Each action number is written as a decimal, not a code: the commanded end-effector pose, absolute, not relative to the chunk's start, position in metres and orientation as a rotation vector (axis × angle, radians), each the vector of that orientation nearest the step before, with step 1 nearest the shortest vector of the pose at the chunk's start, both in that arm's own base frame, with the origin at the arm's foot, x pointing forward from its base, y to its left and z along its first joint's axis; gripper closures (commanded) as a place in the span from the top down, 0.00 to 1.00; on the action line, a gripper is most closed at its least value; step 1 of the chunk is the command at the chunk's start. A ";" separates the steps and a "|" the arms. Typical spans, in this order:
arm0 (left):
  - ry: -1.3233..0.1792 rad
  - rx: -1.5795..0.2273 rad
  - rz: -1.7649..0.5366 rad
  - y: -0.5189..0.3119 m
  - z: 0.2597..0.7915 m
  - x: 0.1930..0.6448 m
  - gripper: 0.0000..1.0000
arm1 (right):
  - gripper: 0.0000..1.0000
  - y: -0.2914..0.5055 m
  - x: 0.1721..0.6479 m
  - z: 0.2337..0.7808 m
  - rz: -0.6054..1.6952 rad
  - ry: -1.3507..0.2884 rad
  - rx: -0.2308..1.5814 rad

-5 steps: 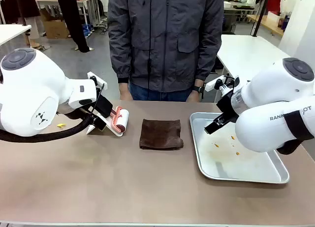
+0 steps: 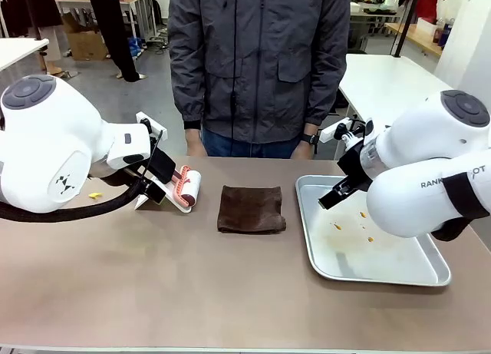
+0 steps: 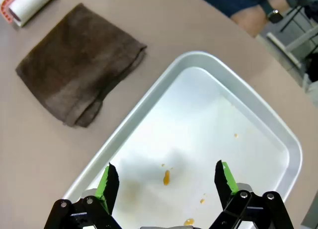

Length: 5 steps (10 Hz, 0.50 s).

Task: Clean the surface of the table.
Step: Hold the Lint Roller with your left hand and the towel with your right hand.

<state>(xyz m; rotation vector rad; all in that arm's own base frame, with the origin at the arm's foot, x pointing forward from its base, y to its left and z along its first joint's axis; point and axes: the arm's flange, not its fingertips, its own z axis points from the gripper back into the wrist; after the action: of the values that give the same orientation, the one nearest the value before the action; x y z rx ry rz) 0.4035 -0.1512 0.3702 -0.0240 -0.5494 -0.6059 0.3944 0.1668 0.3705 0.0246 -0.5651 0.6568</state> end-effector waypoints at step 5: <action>-0.550 -0.024 -0.607 -0.151 0.370 0.403 1.00 | 1.00 0.167 0.394 0.371 0.656 -0.565 0.025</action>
<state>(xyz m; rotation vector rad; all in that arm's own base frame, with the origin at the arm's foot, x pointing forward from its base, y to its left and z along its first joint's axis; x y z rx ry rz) 0.4035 -0.1512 0.3702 -0.0240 -0.5494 -0.6059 0.3944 0.1668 0.3705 0.0246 -0.5651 0.6568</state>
